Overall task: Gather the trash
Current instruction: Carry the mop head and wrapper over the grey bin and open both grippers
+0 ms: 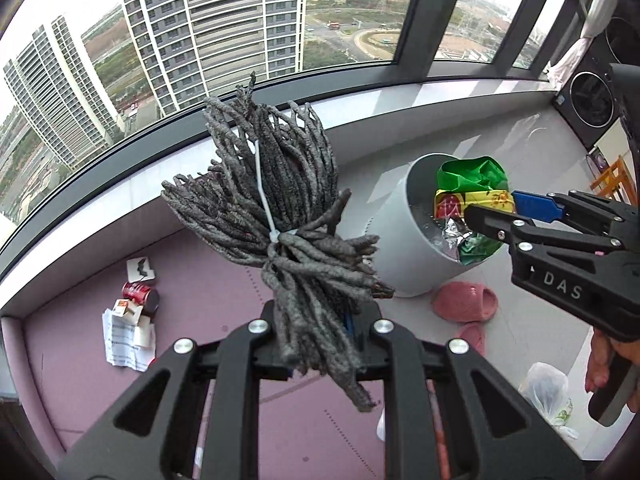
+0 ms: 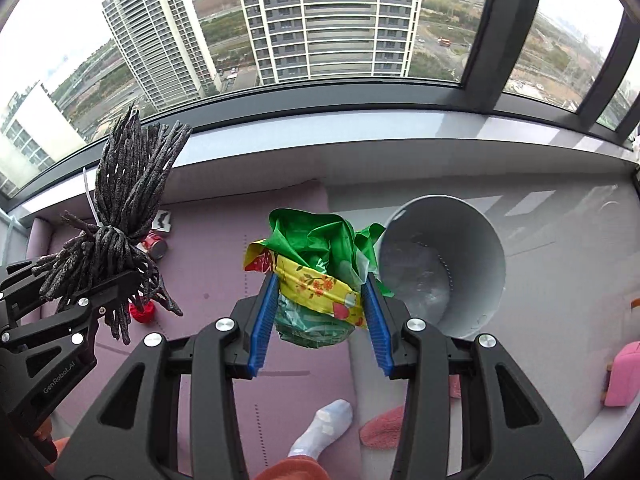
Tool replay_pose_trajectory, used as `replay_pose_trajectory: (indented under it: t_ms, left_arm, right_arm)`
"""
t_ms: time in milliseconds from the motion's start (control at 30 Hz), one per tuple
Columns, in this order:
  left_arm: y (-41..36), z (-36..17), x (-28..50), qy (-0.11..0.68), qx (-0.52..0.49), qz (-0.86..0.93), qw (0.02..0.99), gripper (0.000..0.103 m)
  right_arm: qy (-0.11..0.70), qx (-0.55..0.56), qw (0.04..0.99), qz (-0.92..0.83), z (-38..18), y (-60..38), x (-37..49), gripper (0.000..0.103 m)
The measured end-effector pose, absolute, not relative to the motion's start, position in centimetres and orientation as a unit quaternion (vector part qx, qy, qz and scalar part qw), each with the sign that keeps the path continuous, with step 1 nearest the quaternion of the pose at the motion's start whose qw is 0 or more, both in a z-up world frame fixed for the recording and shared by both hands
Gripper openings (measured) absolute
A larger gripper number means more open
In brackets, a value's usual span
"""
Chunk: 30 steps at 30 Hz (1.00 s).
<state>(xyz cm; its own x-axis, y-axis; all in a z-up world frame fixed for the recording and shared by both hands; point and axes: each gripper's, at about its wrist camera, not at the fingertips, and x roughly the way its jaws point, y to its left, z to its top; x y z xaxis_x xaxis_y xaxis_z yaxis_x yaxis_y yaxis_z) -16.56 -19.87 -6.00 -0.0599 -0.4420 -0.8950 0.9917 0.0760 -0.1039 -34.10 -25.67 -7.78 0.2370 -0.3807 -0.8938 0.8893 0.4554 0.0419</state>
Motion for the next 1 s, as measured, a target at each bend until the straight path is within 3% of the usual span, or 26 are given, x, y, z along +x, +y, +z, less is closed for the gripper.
replay_pose_trajectory:
  t_ms: [400, 633, 867, 933, 967, 1000]
  left_arm:
    - [-28.6, -9.7, -30.2, 0.379, 0.370, -0.668, 0.523, 0.018]
    - [-30.4, -10.6, -32.4, 0.370, 0.392, -0.668, 0.514, 0.019]
    - [-30.4, -11.2, -33.4, 0.361, 0.405, -0.671, 0.506, 0.022]
    - [-31.0, -11.6, -34.1, 0.363, 0.410, -0.676, 0.493, 0.036]
    - [-31.1, -11.6, -34.2, 0.363, 0.410, -0.679, 0.489, 0.061]
    - [-31.2, -11.4, -34.3, 0.358, 0.404, -0.683, 0.493, 0.079]
  right_arm:
    - [0.392, 0.320, 0.695, -0.511, -11.6, -34.6, -46.6, 0.051]
    - [0.388, 0.338, 0.699, -0.497, -12.0, -35.3, -49.8, 0.060]
    - [0.383, 0.343, 0.694, -0.504, -11.4, -35.7, -50.7, 0.063]
    - [0.386, 0.339, 0.692, -0.506, -11.2, -35.9, -50.8, 0.063]
    - [0.388, 0.338, 0.692, -0.506, -11.2, -35.7, -50.9, 0.063]
    - [0.390, 0.337, 0.691, -0.507, -11.1, -35.6, -51.0, 0.063]
